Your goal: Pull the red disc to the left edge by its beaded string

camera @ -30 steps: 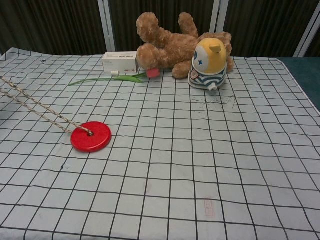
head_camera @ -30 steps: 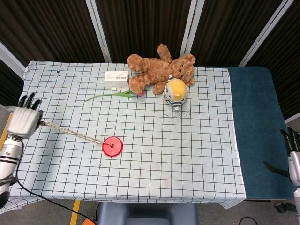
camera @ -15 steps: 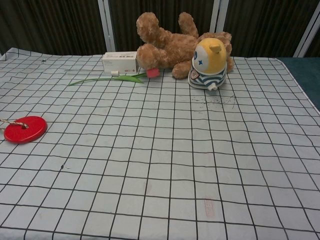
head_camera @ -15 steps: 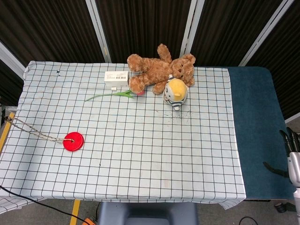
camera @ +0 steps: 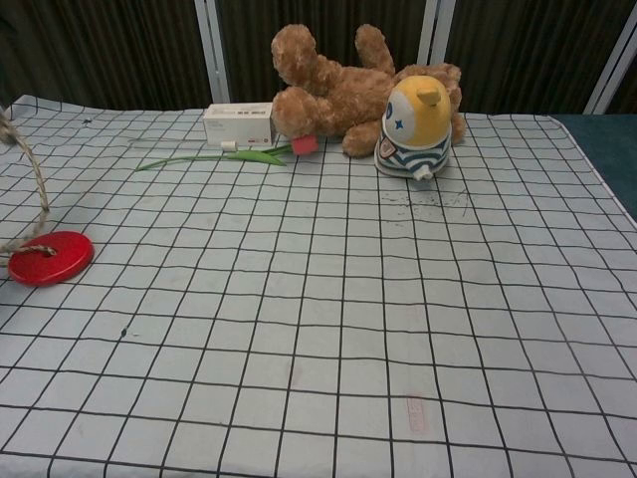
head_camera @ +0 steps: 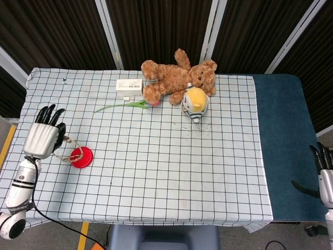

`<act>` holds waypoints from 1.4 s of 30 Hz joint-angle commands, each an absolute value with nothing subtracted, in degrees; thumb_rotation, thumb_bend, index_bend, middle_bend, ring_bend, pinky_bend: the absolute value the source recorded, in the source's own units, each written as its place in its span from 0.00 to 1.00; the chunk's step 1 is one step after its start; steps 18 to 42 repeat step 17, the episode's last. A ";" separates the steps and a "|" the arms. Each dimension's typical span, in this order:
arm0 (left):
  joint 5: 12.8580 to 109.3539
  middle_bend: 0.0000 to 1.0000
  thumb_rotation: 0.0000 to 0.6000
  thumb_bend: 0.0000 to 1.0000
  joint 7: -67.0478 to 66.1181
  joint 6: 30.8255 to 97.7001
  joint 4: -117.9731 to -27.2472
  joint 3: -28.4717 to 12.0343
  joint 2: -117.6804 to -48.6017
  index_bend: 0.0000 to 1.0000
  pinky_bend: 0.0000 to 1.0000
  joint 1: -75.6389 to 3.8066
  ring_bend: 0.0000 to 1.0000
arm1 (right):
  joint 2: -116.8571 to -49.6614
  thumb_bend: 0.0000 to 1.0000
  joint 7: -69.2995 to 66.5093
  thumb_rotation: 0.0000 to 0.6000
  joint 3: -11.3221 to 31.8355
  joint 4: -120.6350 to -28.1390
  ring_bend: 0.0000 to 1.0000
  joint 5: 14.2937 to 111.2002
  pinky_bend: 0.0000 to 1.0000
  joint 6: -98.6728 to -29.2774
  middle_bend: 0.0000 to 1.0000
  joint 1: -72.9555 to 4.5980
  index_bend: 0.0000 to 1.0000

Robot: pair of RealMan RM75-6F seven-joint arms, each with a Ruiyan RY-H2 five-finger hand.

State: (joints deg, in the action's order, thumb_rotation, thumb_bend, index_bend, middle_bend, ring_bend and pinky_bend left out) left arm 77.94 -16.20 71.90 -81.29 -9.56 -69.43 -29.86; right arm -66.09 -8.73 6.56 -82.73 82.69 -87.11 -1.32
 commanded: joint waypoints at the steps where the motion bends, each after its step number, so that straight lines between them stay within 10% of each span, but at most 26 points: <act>1: 75.20 0.00 1.00 0.31 -17.11 72.83 -80.99 -9.78 -69.69 0.00 0.00 -29.23 0.00 | -66.07 0.03 -9.08 1.00 6.61 -82.42 0.00 82.34 0.00 -87.04 0.00 -1.18 0.00; 17: 82.06 0.00 1.00 0.35 -16.04 87.94 -90.41 0.95 -65.37 0.00 0.00 -12.13 0.00 | -67.05 0.03 -10.45 1.00 5.62 -81.28 0.00 83.19 0.00 -88.61 0.00 0.18 0.00; 42: 82.06 0.00 1.00 0.35 -16.04 87.94 -90.41 0.95 -65.37 0.00 0.00 -12.13 0.00 | -67.05 0.03 -10.45 1.00 5.62 -81.28 0.00 83.19 0.00 -88.61 0.00 0.18 0.00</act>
